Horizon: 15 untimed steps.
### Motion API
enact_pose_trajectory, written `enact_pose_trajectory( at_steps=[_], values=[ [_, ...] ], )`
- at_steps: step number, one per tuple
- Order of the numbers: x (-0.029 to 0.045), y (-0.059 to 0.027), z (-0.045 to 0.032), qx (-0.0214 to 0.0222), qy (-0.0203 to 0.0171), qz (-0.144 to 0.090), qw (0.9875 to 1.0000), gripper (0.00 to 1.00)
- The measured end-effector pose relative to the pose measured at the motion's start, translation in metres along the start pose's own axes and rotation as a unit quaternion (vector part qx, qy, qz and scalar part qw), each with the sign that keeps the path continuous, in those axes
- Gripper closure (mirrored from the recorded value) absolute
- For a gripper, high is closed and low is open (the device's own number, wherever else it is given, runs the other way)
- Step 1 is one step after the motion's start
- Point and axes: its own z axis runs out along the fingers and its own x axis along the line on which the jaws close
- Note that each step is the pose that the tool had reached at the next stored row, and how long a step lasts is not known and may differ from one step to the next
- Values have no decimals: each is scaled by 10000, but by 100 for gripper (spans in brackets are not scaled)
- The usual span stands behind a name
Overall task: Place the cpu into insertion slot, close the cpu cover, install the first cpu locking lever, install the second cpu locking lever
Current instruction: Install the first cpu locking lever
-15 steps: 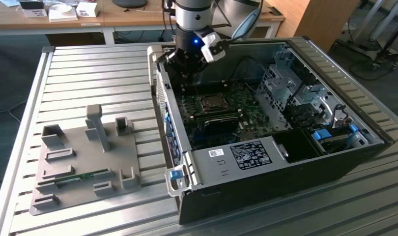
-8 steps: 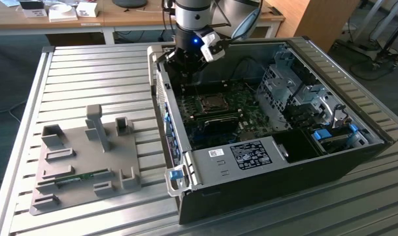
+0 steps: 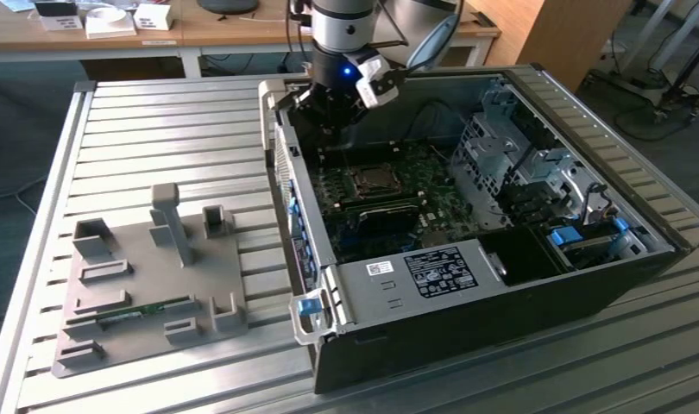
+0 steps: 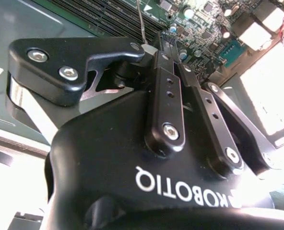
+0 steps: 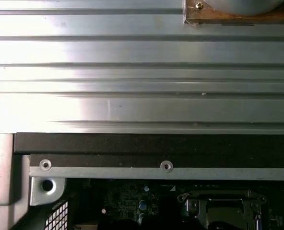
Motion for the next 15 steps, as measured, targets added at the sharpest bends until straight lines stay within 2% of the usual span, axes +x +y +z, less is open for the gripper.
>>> enact_pose_trajectory(
  at_steps=[4, 10, 15],
  values=[
    [-53, 0, 3, 0, 0, 0, 10000, 89],
    [-182, 0, 10, 0, -1, 4, 10000, 89],
    [-257, 0, 14, 0, 0, 4, 10000, 89]
  ],
)
